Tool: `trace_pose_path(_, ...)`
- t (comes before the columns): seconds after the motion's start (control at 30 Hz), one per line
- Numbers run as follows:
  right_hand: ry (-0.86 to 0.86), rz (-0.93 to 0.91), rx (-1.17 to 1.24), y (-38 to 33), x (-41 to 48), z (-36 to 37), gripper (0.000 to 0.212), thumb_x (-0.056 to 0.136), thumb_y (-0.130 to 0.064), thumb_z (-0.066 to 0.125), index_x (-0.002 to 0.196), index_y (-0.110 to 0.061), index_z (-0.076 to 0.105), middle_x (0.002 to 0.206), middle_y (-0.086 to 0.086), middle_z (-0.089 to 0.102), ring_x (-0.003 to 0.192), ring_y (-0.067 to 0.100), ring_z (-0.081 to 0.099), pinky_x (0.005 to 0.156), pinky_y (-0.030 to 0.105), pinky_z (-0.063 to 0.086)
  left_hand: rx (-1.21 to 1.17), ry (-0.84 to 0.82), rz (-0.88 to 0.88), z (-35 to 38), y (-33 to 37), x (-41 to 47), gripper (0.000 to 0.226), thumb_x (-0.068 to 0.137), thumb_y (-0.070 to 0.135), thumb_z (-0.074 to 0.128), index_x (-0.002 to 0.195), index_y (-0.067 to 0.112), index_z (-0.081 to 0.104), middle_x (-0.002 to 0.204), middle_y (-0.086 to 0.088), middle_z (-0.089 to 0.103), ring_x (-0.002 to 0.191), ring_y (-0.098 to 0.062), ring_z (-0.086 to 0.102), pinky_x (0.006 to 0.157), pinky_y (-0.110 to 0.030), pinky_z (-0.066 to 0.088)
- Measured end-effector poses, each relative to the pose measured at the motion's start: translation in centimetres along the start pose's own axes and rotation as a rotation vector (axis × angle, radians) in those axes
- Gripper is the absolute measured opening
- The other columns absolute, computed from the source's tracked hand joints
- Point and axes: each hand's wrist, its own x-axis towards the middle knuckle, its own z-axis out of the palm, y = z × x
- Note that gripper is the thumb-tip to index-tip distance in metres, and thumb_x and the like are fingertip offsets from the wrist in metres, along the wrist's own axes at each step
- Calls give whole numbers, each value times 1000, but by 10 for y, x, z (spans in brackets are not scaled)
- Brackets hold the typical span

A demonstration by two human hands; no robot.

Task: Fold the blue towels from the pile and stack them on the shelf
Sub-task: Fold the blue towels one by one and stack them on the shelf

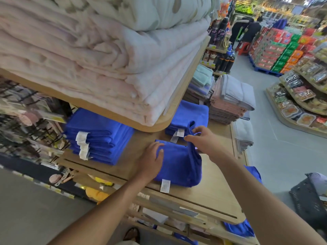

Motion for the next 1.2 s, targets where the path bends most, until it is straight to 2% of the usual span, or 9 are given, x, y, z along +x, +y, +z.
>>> trace_pose_path(0.1,-44,-58,-133,-12,7,34,24,80,-25,77,88,-22,55,72,2,65,44,11,62,44,29,56,-240,36,-269,-5,-17,1,29,108,29,39,125,27,61,115,-1,67,114,-25,61,97,-35,45)
trace_pose_path(0.27,-234,-85,-255,-2,13,98,26,90,-33,72,102,-17,55,82,4,66,61,18,65,48,28,52,-403,94,-247,-6,-37,9,32,110,22,34,115,27,65,122,0,68,122,-21,59,113,-47,40)
trace_pose_path(0.37,-249,-66,-155,14,15,97,7,94,-30,66,90,-26,61,91,2,69,70,18,69,54,31,57,-398,66,-278,-7,-45,10,22,106,33,39,109,42,59,121,12,65,123,-17,58,104,-34,47)
trace_pose_path(0.43,-116,-84,-75,28,17,75,9,93,-24,64,87,-30,64,87,0,71,68,19,67,58,35,57,-320,3,-267,-7,-48,11,19,101,35,43,114,44,55,120,25,59,126,-13,56,94,-19,43)
trace_pose_path(0.57,168,-20,-116,70,18,24,17,87,-34,68,101,-27,60,91,-5,72,71,11,66,61,34,53,115,-13,-71,-5,-47,13,56,94,51,40,143,25,45,142,4,56,131,-18,50,107,-35,42)
trace_pose_path(0.67,27,269,-63,91,12,19,53,82,-50,71,120,-22,46,93,-1,67,73,15,67,61,29,50,334,-43,-30,0,-52,18,69,98,53,42,155,15,30,153,-10,46,138,-27,45,114,-43,39)
trace_pose_path(0.83,-101,383,139,85,7,40,61,63,-54,83,107,-20,59,103,2,65,81,19,65,61,29,52,420,-8,-3,9,-58,19,81,93,58,38,157,10,26,150,-18,48,132,-36,51,108,-46,45)
trace_pose_path(1.03,-89,262,348,76,-2,55,46,74,-29,88,113,-15,67,110,9,74,100,27,72,92,46,59,243,-3,8,4,-60,12,79,96,39,59,160,18,17,149,-14,50,133,-31,52,105,-45,48)
trace_pose_path(1.2,-63,-19,381,66,-30,44,41,74,-16,85,111,-22,68,101,-2,78,97,19,74,79,36,62,-408,52,-151,1,-32,10,77,95,14,69,157,22,23,145,3,57,129,-5,56,105,-29,49)
